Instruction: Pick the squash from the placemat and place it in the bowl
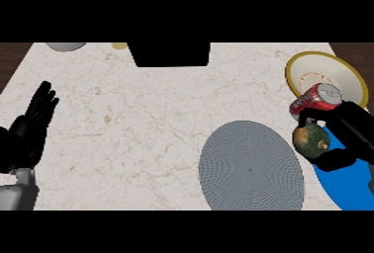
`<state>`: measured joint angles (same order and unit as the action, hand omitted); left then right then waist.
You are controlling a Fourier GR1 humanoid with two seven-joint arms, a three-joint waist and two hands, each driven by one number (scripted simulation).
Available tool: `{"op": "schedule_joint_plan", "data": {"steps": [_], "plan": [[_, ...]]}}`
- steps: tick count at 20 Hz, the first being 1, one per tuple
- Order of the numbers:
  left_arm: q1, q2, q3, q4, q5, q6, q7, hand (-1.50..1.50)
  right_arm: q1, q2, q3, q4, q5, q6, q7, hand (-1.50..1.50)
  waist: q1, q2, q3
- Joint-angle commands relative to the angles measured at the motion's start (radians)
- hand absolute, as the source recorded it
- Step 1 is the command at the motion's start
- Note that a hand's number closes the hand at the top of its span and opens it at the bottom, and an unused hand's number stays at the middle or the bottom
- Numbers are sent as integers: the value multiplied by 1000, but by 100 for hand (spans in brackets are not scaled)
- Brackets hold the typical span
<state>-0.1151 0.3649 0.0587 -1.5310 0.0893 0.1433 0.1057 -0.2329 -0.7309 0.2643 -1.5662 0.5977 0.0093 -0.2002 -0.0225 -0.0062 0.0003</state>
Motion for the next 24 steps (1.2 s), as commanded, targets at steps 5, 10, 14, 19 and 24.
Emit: {"op": "schedule_joint_plan", "data": {"steps": [5, 10, 14, 19, 24], "plan": [[1, -3, 16, 1, 1, -18, -13, 0, 19, -78, -345, -35, -312, 73, -77, 150, 11, 4, 0], [-29, -4, 18, -4, -11, -48, 30, 0, -98, -87, -409, 44, -320, 179, 5, 150, 25, 6, -1], [-62, -26, 43, 109, -7, -68, -61, 0, -213, -38, -385, 258, -300, 193, -82, 150, 32, 10, -1], [-48, -75, -18, 12, -67, -11, -6, 0, -378, 15, -362, 568, -235, 165, -195, 150, 45, 12, 0], [-47, -45, 1, -11, -41, -56, 22, 0, -532, 72, -346, 861, -138, 59, -310, 150, 65, 18, 1]]}}
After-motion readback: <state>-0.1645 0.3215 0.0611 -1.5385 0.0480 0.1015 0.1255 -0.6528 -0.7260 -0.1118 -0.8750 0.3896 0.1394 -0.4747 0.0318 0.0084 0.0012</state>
